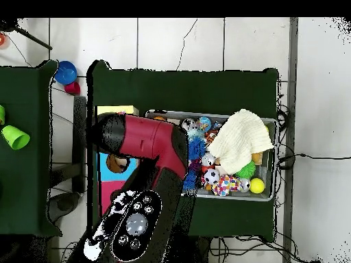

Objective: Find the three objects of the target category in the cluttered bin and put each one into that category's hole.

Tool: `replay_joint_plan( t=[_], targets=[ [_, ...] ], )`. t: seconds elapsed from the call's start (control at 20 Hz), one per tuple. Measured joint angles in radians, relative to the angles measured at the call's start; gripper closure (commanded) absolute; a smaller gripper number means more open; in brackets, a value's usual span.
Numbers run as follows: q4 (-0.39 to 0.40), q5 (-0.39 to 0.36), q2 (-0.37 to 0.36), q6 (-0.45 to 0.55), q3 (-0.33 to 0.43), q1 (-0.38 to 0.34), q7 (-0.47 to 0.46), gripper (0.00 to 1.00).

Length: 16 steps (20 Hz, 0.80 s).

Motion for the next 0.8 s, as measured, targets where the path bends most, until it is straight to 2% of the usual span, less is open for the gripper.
replay_joint_plan(
  t=[0.4, 0.8],
  targets=[
    [0.098, -0.003, 0.003, 0.0, -0.031, 0.0, 0.0, 1.0],
    [0.185, -0.049, 0.005, -0.029, -0.044, -0.008, 0.0, 1.0]
  ],
)
